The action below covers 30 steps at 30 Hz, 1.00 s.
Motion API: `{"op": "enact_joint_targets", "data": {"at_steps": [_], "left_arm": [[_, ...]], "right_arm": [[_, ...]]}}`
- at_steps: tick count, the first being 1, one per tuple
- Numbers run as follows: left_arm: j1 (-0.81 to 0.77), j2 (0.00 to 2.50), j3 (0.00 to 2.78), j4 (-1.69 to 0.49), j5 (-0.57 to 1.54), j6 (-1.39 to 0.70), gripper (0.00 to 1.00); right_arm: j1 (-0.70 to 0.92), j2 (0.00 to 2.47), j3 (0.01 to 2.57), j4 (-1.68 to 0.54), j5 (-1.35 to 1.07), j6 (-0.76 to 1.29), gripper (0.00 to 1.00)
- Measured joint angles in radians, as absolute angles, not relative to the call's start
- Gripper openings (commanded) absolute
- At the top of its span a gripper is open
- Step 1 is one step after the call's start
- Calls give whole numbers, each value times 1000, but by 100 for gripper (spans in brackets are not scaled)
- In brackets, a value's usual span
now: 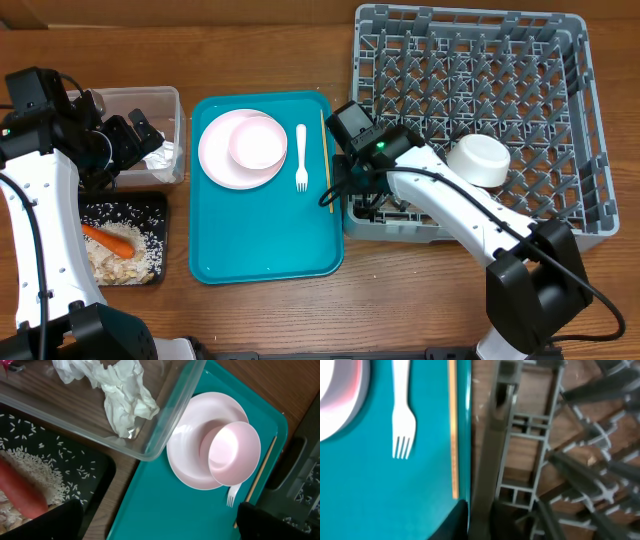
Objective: Sort waste into correct bins and load items into the dishwasher rack
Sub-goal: 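Raise the right gripper and move it left toward the teal tray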
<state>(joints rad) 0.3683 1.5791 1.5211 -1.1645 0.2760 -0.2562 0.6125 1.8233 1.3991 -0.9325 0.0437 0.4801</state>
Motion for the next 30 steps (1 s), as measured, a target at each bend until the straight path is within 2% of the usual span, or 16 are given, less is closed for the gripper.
{"op": "enact_joint_targets", "data": {"at_steps": [16,21,24,26,30], "left_arm": [[368,1579,1521,-1164,276,-256,100],[368,1579,1521,-1164,276,-256,100],[368,1579,1521,-1164,276,-256,100],[368,1579,1521,-1164,276,-256,100],[368,1579,1521,-1164,276,-256,100]], "right_arm": [[612,1822,1401,-973,41,505,15],[612,1822,1401,-992,41,501,22],[610,1822,1401,-994,48,497,37],[608,1822,1401,-993,53,496,43],[606,1822,1409,-988,58,494,46]]}}
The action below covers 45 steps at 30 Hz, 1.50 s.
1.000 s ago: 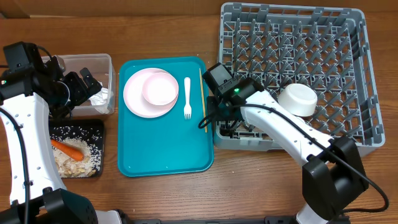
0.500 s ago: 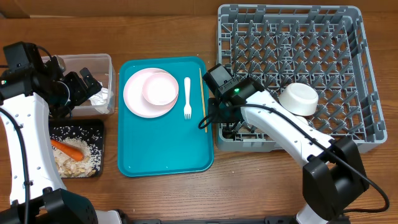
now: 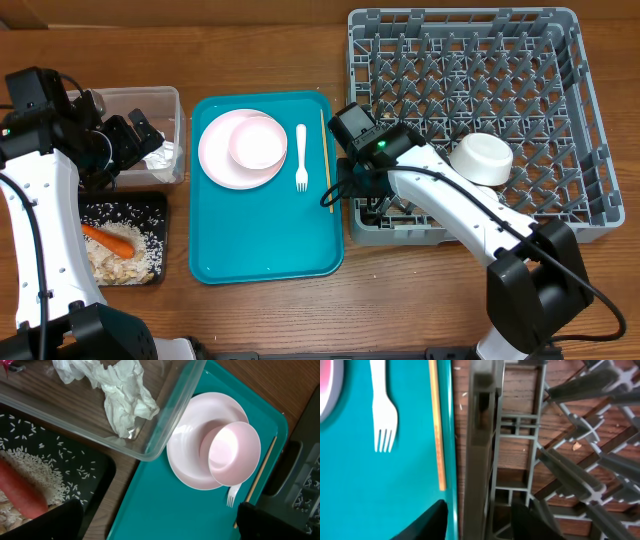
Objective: Sort waste into correct bins and load items into the dishwasher rack
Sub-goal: 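Raise the right gripper and move it left toward the teal tray, then lower the right gripper over the pink plates on the teal tray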
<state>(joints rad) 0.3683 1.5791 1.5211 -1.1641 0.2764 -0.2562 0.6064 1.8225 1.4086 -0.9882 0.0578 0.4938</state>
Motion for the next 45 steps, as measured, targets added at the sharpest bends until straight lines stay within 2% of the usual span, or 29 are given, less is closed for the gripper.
{"op": "enact_joint_targets", "data": {"at_steps": [9,13,24,31,45], "left_arm": [[368,1579,1521,-1164,276,-256,100],[368,1579,1521,-1164,276,-256,100],[368,1579,1521,-1164,276,-256,100],[368,1579,1521,-1164,276,-256,100],[368,1579,1521,-1164,276,-257,100]], "right_arm": [[603,1822,1648,-1072,59,456,47],[606,1819,1724,-1036,59,448,43],[640,1835,1724,-757,32,443,38],[640,1972,1724,-628,26,402,38],[648,2089,1715,-553,-14,285,39]]}}
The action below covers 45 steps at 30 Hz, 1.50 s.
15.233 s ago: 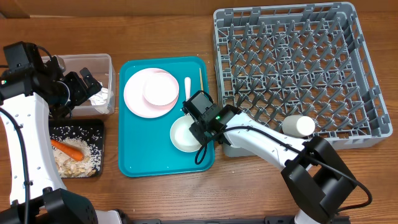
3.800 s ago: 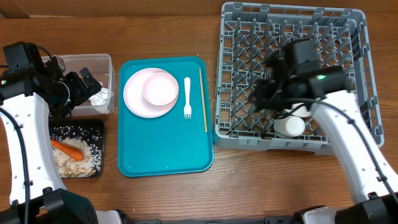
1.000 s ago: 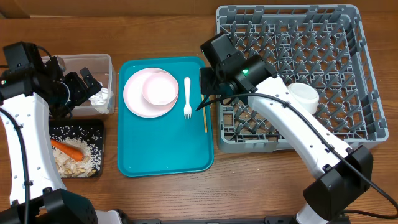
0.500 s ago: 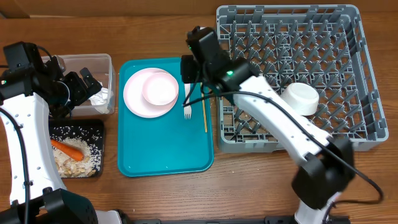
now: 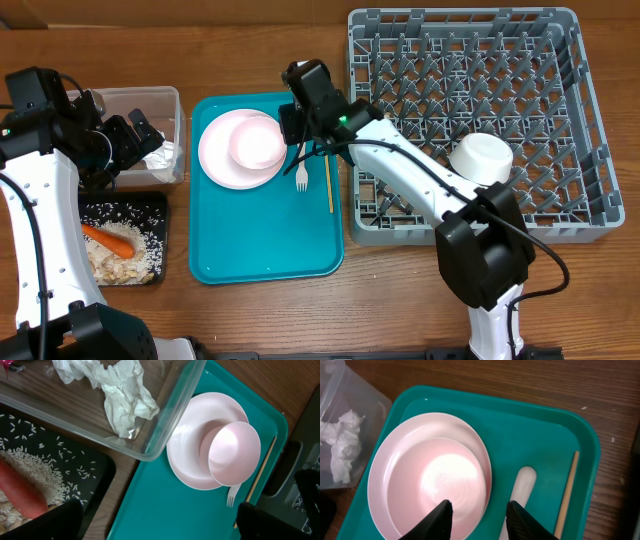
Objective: Sort waste into correct bins and load items into the dishwasher rack
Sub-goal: 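Lower the right gripper over the pink plates on the teal tray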
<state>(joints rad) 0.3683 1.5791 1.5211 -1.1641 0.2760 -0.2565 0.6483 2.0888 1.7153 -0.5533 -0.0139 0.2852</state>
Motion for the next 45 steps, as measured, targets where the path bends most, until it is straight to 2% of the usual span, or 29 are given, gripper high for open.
{"op": "enact_joint_targets", "data": {"at_steps": [27,45], "left_arm": [[368,1579,1521,-1164,276,-257,100],[368,1579,1521,-1164,276,-256,100]], "right_arm": [[671,2233,1715,-479,-38,239,39],[671,2237,1715,-489,-38,239,39]]}}
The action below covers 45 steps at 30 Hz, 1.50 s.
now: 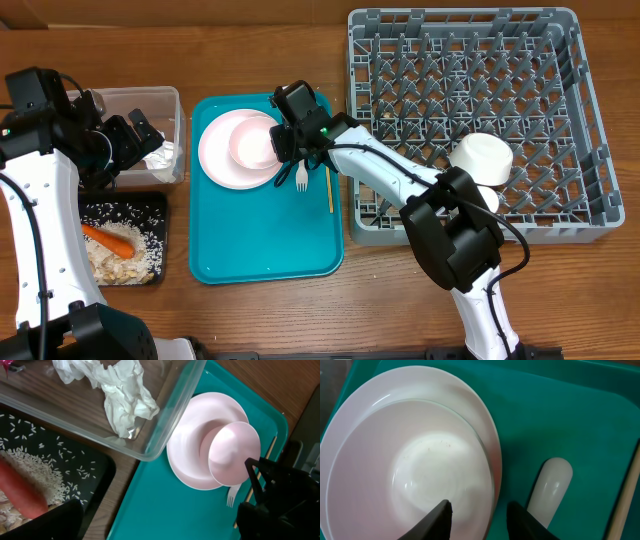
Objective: Sort waste into correct bins and load items into the dishwasher rack
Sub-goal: 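Lower the right gripper over the pink plates on the teal tray, then grasp the rim of the small pink bowl-plate with the right gripper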
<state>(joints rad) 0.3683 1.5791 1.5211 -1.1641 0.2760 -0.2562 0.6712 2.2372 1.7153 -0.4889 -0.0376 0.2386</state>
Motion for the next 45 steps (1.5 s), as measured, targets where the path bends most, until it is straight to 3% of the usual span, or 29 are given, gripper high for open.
{"op": "enact_joint_targets", "data": {"at_steps": [36,45], "left_arm": [[368,1579,1521,-1164,276,-256,100],[368,1579,1521,-1164,276,-256,100]], "right_arm": [[671,2260,1715,-455,-37,239,39],[671,2265,1715,-424,-37,236,32]]}}
